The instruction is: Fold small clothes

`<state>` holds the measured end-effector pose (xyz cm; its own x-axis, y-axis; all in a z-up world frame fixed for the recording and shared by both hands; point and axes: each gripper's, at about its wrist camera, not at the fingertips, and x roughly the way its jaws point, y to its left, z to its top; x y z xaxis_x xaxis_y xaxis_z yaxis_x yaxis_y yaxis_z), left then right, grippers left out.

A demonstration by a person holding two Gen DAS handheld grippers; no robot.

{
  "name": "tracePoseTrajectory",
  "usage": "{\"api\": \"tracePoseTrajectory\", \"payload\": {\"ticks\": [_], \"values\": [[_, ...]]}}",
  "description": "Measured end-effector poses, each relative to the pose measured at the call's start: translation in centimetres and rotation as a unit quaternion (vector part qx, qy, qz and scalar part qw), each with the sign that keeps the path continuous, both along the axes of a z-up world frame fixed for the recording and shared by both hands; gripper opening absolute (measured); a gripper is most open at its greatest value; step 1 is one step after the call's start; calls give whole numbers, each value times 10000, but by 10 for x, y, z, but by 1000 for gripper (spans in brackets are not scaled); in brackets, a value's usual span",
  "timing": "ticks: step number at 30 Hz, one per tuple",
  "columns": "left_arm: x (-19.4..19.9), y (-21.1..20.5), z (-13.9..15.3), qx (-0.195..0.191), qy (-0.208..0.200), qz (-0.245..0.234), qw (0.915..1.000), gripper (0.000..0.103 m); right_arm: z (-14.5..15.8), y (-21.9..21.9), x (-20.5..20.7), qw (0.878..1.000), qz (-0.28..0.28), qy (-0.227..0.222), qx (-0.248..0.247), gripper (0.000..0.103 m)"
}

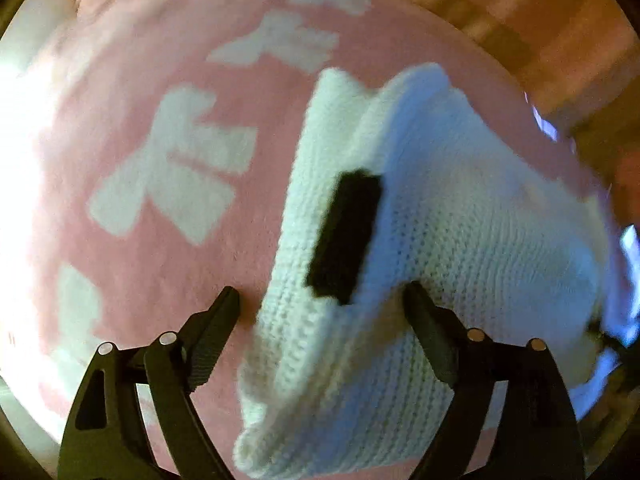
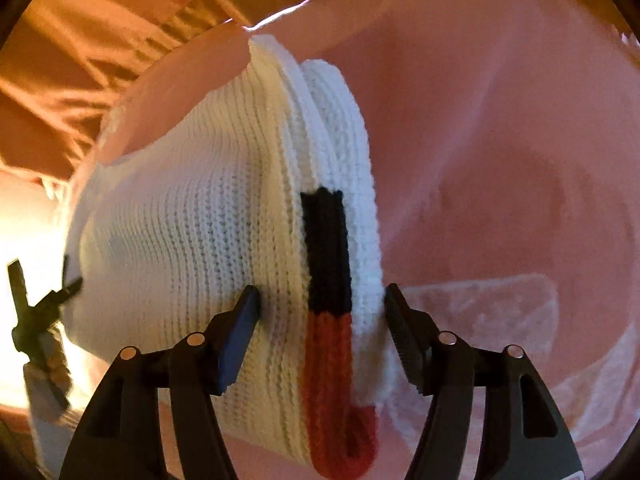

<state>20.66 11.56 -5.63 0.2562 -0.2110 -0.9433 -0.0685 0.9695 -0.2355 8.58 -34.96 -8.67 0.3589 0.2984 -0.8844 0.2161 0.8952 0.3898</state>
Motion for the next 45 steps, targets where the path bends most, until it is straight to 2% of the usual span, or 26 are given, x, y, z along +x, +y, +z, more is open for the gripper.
{"api": "tracePoseTrajectory", "payload": {"ticks": [1,2,3,5,8,10,13,14,15,16,17,19,20,21,22,25,29,31,32,33,35,39,40,42,43,45], "values": [[1,0,1,-41,20,-4,10000,73,2,2,0,9998,31,-74,172,26],[2,-3,7,-239,-24,-106,9997,44,10,4,-1,9997,-11,-164,178,20],[2,-5,12,-387,-22,-124,9992,25,21,6,-3,9995,-14,-289,102,19],[-3,-9,36,-641,-242,-131,9976,22,63,10,-18,9960,16,-884,94,17],[-21,-17,80,-982,-640,-411,9923,22,108,9,-45,9889,91,-1482,-31,17],[-38,-20,88,-1041,-693,-530,9907,22,114,3,-59,9881,91,-1463,-464,18],[-54,-21,52,-822,-77,-567,9950,27,80,-15,-61,9943,-68,-765,-740,24],[-56,-22,39,-649,154,-505,9965,28,57,-21,-58,9957,-138,-262,-877,26],[-56,-24,30,-371,309,-476,9977,28,48,-23,-56,9943,-120,-55,-1061,26],[-56,-27,29,-120,218,-506,9984,28,44,-24,-56,9908,-163,33,-1341,26],[-57,-28,35,-60,59,-498,9987,28,50,-26,-59,9873,-245,-89,-1568,27],[-59,-31,63,303,-672,-373,9966,33,69,-31,-64,9881,-395,-602,-1359,27],[-59,-32,73,391,-955,-302,9942,44,82,-32,-65,9882,-475,-1002,-1057,27],[-59,-35,84,404,-1234,-240,9912,53,88,-28,-63,9880,-426,-1177,-907,27],[-55,-41,92,358,-1465,-248,9883,54,92,-21,-58,9876,-303,-1303,-823,22],[-42,-69,91,449,-1673,-518,9835,54,86,21,-34,9877,328,-1338,-739,8],[-34,-132,58,914,-1407,-1119,9794,54,60,91,-1,9821,1244,-1023,-977,7],[-34,-149,37,1140,-1192,-1320,9774,54,47,111,10,9788,1455,-892,-1132,6],[-33,-154,28,1275,-1128,-1340,9762,54,33,119,21,9754,1538,-720,-1402,6],[-30,-154,19,1391,-1151,-1348,9743,55,23,120,27,9743,1523,-569,-1557,5],[-32,-156,21,1542,-1254,-1359,9706,57,24,118,31,9798,1364,-529,-1360,4],[-30,-149,25,1368,-1180,-1260,9754,59,54,99,29,9828,974,-993,-1218,4],[-30,-147,25,1322,-1140,-1230,9769,60,48,90,33,9837,861,-899,-1298,4],[-28,-142,24,1258,-1107,-1190,9786,61,21,63,42,9822,437,-310,-1800,4],[-28,-145,24,1267,-1114,-1195,9784,61,18,50,40,9863,255,-299,-1601,0],[-30,-148,26,1291,-1130,-1209,9777,61,31,33,33,9899,-16,-405,-1359,0]]}}
